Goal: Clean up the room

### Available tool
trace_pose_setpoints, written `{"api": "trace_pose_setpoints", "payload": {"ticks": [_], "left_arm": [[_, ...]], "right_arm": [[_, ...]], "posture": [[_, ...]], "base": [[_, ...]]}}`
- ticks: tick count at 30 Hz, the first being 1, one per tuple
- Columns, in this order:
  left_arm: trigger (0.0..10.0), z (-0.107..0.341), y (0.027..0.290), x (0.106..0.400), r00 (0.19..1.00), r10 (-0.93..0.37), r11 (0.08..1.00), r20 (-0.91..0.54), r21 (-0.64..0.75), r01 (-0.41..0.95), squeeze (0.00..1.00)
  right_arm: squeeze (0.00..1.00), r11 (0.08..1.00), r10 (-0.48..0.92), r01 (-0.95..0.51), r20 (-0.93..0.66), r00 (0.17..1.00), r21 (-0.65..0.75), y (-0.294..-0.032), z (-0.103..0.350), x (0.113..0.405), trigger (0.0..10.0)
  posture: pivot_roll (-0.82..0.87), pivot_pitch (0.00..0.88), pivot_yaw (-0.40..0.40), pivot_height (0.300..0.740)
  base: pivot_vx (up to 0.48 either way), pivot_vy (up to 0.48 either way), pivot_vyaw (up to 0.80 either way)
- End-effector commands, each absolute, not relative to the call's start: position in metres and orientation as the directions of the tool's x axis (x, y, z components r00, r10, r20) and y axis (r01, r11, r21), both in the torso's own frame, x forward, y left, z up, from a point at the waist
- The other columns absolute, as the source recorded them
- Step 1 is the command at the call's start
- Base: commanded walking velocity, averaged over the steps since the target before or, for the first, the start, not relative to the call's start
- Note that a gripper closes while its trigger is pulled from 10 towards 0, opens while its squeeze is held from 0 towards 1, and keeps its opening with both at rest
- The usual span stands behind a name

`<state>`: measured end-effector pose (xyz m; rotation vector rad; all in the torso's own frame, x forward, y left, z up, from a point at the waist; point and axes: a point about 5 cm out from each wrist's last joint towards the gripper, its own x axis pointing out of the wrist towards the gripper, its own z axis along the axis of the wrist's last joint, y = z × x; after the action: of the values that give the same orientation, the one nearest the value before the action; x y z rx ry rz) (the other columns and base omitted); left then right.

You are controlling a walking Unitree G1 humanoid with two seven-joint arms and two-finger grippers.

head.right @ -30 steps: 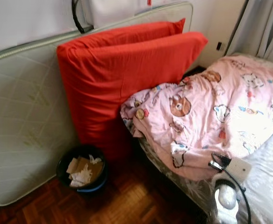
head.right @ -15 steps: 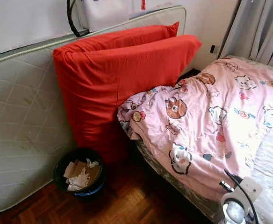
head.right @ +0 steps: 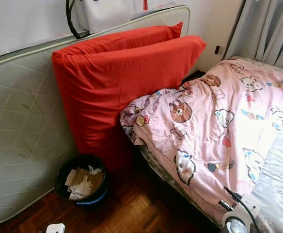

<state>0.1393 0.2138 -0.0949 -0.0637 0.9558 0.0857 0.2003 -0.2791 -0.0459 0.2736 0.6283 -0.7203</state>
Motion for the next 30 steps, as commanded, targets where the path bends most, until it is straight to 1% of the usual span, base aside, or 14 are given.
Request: {"api": "trace_pose_setpoints", "payload": {"ticks": [1, 6, 7, 9, 10, 11, 12, 13, 15, 16, 19, 23, 25, 30], "left_arm": [[10.0, -0.096, 0.218, 0.136, 0.556, 0.054, 0.994, -0.829, -0.006, -0.106, 0.00], [10.0, -0.095, 0.222, 0.135, 0.554, 0.056, 0.994, -0.831, -0.003, -0.105, 0.00], [10.0, -0.095, 0.222, 0.135, 0.553, 0.057, 0.994, -0.831, -0.002, -0.105, 0.00], [10.0, -0.095, 0.222, 0.135, 0.552, 0.058, 0.994, -0.832, -0.001, -0.105, 0.00], [10.0, -0.095, 0.223, 0.134, 0.548, 0.059, 0.994, -0.834, 0.001, -0.106, 0.00], [10.0, -0.096, 0.224, 0.133, 0.545, 0.061, 0.994, -0.836, 0.003, -0.107, 0.00], [10.0, -0.096, 0.224, 0.132, 0.543, 0.063, 0.994, -0.837, 0.004, -0.109, 0.00], [10.0, -0.096, 0.225, 0.131, 0.542, 0.063, 0.994, -0.838, 0.004, -0.109, 0.00], [10.0, -0.096, 0.225, 0.131, 0.541, 0.065, 0.994, -0.839, 0.005, -0.111, 0.00], [10.0, -0.096, 0.224, 0.131, 0.540, 0.064, 0.994, -0.839, 0.005, -0.110, 0.00], [10.0, -0.097, 0.222, 0.131, 0.539, 0.062, 0.994, -0.840, 0.004, -0.107, 0.00], [10.0, -0.097, 0.217, 0.134, 0.543, 0.060, 0.993, -0.838, -0.002, -0.114, 0.00], [10.0, -0.095, 0.210, 0.145, 0.556, 0.058, 0.992, -0.829, -0.013, -0.123, 0.00], [10.0, -0.092, 0.207, 0.153, 0.567, 0.062, 0.990, -0.822, -0.022, -0.140, 0.00]], "right_arm": [[0.57, 0.722, -0.523, 0.692, -0.644, 0.558, 0.013, -0.280, -0.049, 0.195, 10.0], [0.57, 0.734, -0.504, 0.679, -0.653, 0.565, 0.021, -0.280, -0.050, 0.196, 10.0], [0.55, 0.735, -0.501, 0.677, -0.655, 0.566, 0.022, -0.280, -0.050, 0.196, 10.0], [0.55, 0.745, -0.488, 0.667, -0.660, 0.572, 0.028, -0.278, -0.051, 0.196, 10.0], [0.52, 0.757, -0.471, 0.653, -0.663, 0.582, 0.036, -0.276, -0.052, 0.196, 10.0], [0.36, 0.766, -0.455, 0.641, -0.664, 0.593, 0.049, -0.274, -0.052, 0.197, 10.0], [0.36, 0.772, -0.443, 0.633, -0.665, 0.601, 0.059, -0.273, -0.053, 0.197, 10.0], [0.00, 0.775, -0.437, 0.629, -0.665, 0.606, 0.064, -0.272, -0.053, 0.197, 10.0], [0.00, 0.805, -0.398, 0.588, -0.667, 0.630, 0.075, -0.267, -0.054, 0.198, 10.0], [0.00, 0.852, -0.341, 0.519, -0.683, 0.646, 0.065, -0.258, -0.058, 0.197, 10.0], [0.00, 0.905, -0.280, 0.424, -0.712, 0.644, 0.027, -0.246, -0.065, 0.192, 10.0], [0.00, 0.926, -0.235, 0.377, -0.763, 0.602, 0.013, -0.235, -0.076, 0.178, 10.0], [0.00, 0.954, -0.172, 0.300, -0.825, 0.539, -0.003, -0.222, -0.088, 0.160, 10.0], [0.00, 0.961, -0.135, 0.275, -0.831, 0.540, 0.023, -0.213, -0.091, 0.158, 10.0]], "posture": [[0.07, 0.000, 0.022, 0.740], [0.07, 0.000, 0.020, 0.740], [0.07, 0.000, 0.020, 0.740], [0.07, 0.000, 0.019, 0.740], [0.07, 0.000, 0.017, 0.740], [0.07, 0.000, 0.015, 0.740], [0.07, 0.000, 0.015, 0.740], [0.07, 0.000, 0.015, 0.740], [0.06, 0.000, 0.013, 0.740], [0.06, 0.000, 0.010, 0.740], [0.06, 0.000, 0.008, 0.740], [0.06, 0.000, 0.004, 0.740], [0.08, 0.000, 0.001, 0.740], [0.07, 0.000, 0.007, 0.740]], "base": [[0.000, 0.000, 0.00], [0.000, 0.000, 0.00], [0.000, 0.000, 0.00], [0.000, 0.000, 0.00], [0.000, 0.000, 0.00], [0.000, 0.000, 0.00], [0.000, 0.000, 0.00], [0.000, 0.000, 0.00], [0.000, 0.000, 0.00], [0.000, 0.000, 0.00], [0.000, 0.000, 0.00], [0.000, 0.000, 0.00], [0.000, 0.000, 0.00], [0.000, 0.000, 0.00]]}}
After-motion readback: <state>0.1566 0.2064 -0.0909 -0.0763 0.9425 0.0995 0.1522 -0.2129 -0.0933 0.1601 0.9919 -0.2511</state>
